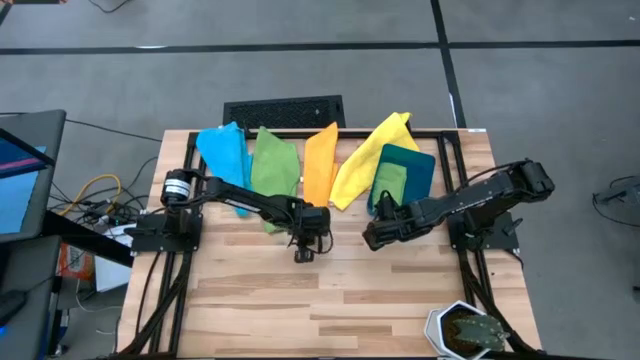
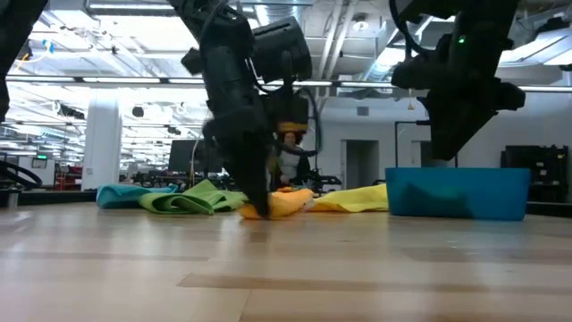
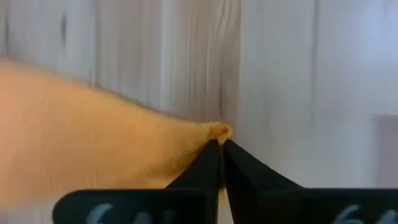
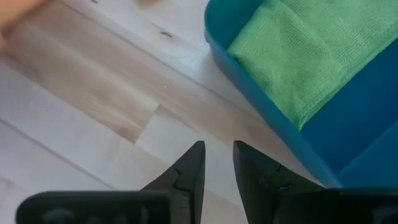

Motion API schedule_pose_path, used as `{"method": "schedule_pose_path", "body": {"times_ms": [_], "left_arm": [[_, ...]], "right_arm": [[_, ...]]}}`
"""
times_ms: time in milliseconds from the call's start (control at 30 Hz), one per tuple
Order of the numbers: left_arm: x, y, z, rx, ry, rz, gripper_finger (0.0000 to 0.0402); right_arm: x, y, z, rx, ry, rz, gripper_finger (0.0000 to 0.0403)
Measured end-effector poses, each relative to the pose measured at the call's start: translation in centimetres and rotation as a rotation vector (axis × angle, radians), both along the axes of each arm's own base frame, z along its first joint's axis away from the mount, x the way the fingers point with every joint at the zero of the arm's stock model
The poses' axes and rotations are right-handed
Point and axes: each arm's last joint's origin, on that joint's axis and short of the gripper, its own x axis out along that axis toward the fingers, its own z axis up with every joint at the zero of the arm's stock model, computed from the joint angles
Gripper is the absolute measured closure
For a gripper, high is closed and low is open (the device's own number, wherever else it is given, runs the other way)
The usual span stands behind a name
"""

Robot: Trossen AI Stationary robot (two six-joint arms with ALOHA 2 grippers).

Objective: Fold microfiber towels
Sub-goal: Fold the orange microfiber cloth

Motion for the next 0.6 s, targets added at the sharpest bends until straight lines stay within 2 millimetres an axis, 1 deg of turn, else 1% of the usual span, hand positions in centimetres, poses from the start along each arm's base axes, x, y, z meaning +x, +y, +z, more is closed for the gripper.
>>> {"method": "schedule_pose_path", "body": {"times_ms": [33, 67, 133, 167, 233, 333, 367, 433, 500, 600], "left_arm": [[0.0, 0.0, 1.6, -0.034, -0.016, 0.036, 0.0398], [0.3, -0.1, 3.7, -0.065, -0.069, 0.06, 0.0398], [-0.3, -0.2, 8.6, -0.107, -0.152, 0.104, 0.0399], [-1.0, -0.2, 10.7, -0.12, -0.17, 0.126, 0.0399], [-2.3, -0.1, 14.1, -0.114, -0.226, 0.183, 0.0399], [-4.9, 0.4, 19.4, -0.103, -0.399, 0.329, 0.04], [-5.7, 0.6, 20.8, -0.104, -0.463, 0.385, 0.04], [-7.1, 0.9, 22.5, -0.12, -0.536, 0.481, 0.04], [-8.0, 1.1, 23.4, -0.151, -0.579, 0.538, 0.0401], [-9.2, 1.1, 24.9, -0.217, -0.645, 0.586, 0.0401]], "right_arm": [[0.0, 0.1, 0.0, 0.0, -0.001, 0.006, 0.0296], [0.0, 0.4, 0.0, 0.001, -0.004, 0.014, 0.0296], [0.0, 0.8, 0.0, 0.005, -0.016, 0.031, 0.0296], [0.0, 1.2, 0.0, 0.008, -0.029, 0.044, 0.0296], [0.1, 2.0, 0.2, 0.019, -0.066, 0.073, 0.0296], [0.7, 3.6, 0.7, 0.023, -0.187, 0.155, 0.0296], [0.9, 4.2, 0.9, 0.01, -0.237, 0.189, 0.0296], [1.6, 5.3, 1.4, -0.031, -0.351, 0.255, 0.0296], [2.2, 6.4, 2.1, -0.071, -0.461, 0.328, 0.0296], [3.1, 6.9, 3.0, -0.137, -0.581, 0.392, 0.0296]]}}
